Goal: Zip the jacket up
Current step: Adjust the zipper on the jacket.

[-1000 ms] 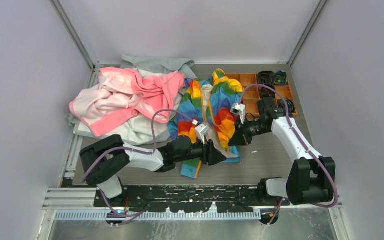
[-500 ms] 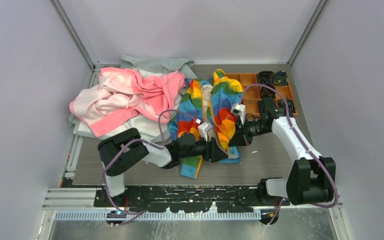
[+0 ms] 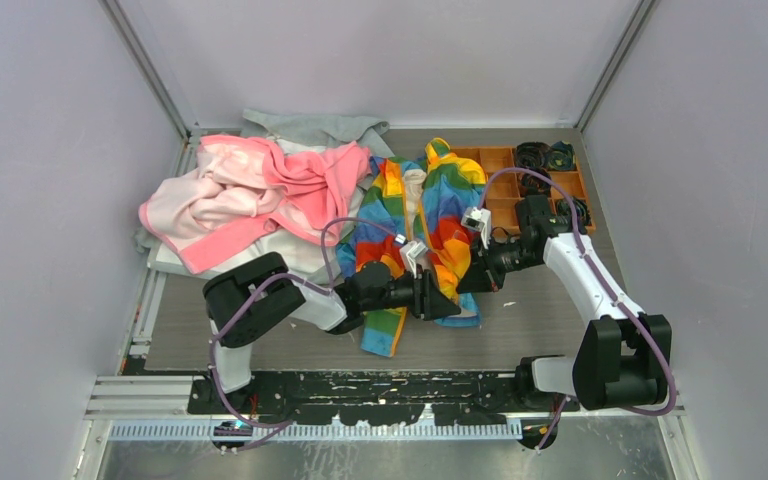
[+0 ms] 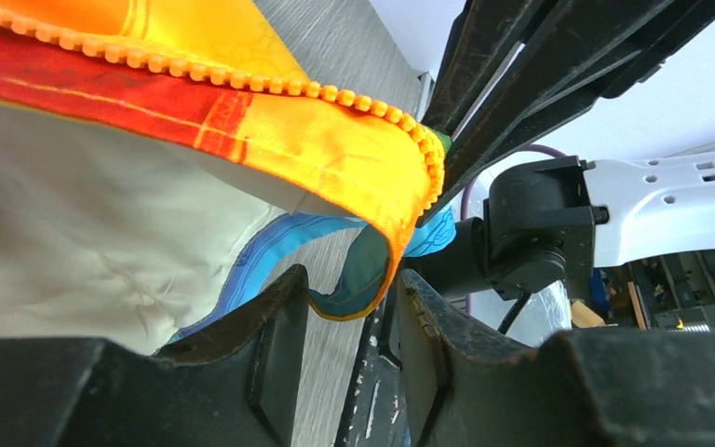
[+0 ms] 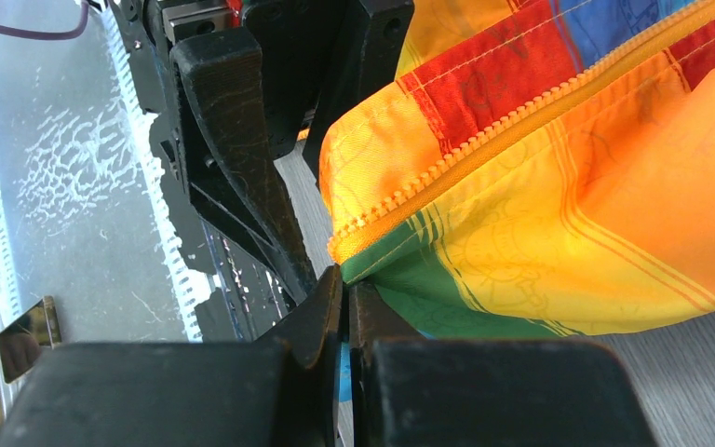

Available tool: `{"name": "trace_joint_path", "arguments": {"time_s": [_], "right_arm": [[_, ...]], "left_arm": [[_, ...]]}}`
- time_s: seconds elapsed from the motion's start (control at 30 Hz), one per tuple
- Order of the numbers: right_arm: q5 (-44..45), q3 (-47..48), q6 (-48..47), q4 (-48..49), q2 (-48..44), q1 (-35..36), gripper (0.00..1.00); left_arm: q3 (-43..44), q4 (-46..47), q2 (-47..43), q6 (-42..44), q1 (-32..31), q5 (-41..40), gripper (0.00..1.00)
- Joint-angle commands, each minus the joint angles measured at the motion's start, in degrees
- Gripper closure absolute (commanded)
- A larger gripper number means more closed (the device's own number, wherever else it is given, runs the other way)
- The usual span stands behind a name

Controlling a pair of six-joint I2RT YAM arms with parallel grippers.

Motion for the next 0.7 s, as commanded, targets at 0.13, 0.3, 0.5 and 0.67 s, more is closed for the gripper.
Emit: {"name": "trace_joint_path", "arguments": {"time_s": [0.13, 0.3, 0.5, 0.67], "right_arm": [[-1.61, 2.29, -0.34, -0.03, -0.52, 0.13, 0.97], [-1.31, 2.15, -0.09, 0.24, -0.27, 0.20, 0.97], [-1.21, 2.21, 0.02, 0.32, -0.05, 0.20, 0.97], [-1.22, 2.20, 0.02, 0.34, -0.13, 0.21, 0.97]], "left_arm": [[0.54, 5.72, 0.11, -4.76, 0.79, 2.83, 0.65], [-0.10, 5.73, -0.08, -7.77, 0.90, 3.03, 0.66], [-0.51, 2.23, -1.17, -9.90, 1.14, 3.77, 0.60], [-1.61, -2.05, -2.86, -9.57, 1.13, 3.08, 0.55]]}}
